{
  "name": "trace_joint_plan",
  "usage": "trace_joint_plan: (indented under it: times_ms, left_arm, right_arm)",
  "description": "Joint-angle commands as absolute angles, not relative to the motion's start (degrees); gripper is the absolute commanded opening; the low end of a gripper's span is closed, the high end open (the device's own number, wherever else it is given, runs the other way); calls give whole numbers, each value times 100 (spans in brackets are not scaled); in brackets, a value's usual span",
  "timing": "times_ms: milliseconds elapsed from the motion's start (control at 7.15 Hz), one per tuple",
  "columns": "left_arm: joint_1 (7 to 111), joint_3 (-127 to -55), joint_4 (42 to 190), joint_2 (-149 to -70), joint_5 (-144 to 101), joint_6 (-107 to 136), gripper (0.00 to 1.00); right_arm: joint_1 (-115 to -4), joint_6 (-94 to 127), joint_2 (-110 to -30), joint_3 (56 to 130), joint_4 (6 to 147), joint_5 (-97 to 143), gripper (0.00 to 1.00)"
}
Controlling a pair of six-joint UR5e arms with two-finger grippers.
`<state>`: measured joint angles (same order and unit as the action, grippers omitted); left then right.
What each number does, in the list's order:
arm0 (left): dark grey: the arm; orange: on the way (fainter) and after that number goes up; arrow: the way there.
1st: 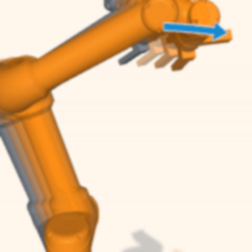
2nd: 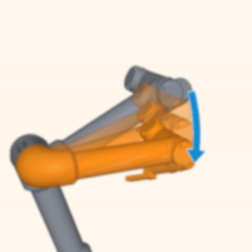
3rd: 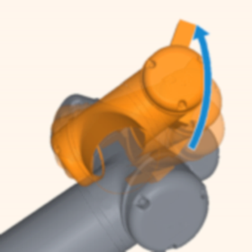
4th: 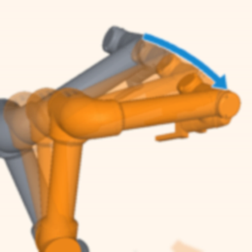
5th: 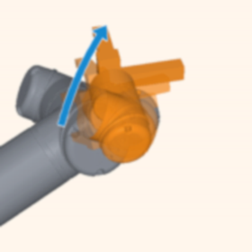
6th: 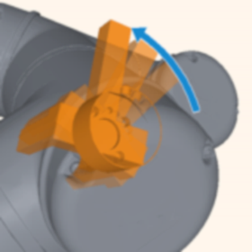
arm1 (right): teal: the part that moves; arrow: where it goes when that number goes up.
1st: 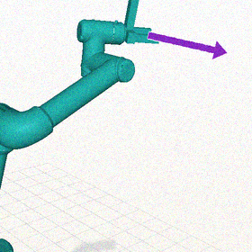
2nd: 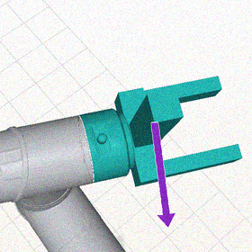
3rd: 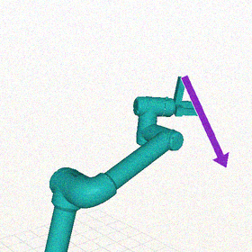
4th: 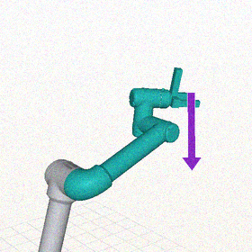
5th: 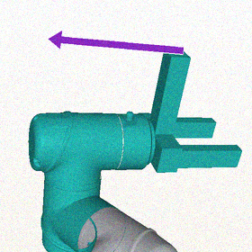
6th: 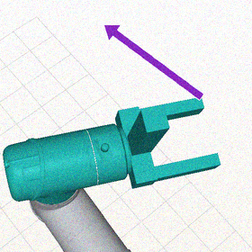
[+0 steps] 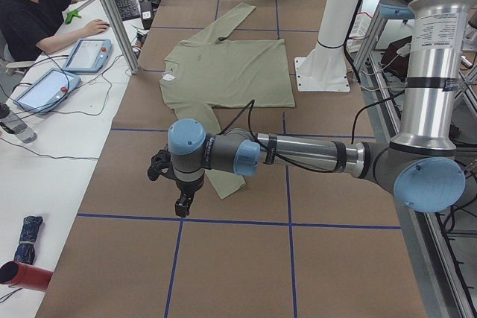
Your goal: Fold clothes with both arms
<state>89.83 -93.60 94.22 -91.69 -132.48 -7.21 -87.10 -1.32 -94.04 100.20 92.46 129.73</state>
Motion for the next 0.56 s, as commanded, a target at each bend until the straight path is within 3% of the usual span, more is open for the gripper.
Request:
trace_joint_plan:
  times_ms: [0, 419]
  left_arm:
    - [8974, -9360, 9491, -9158, -13254, -721, 100]
    - [8965, -9352, 10140, -9185, -13254, -703, 100]
  right_arm:
    - [-8710, -132, -9404, 10020, 9246, 12981, 100]
    - [-8701, -132, -9230, 10063, 9237, 12990, 100]
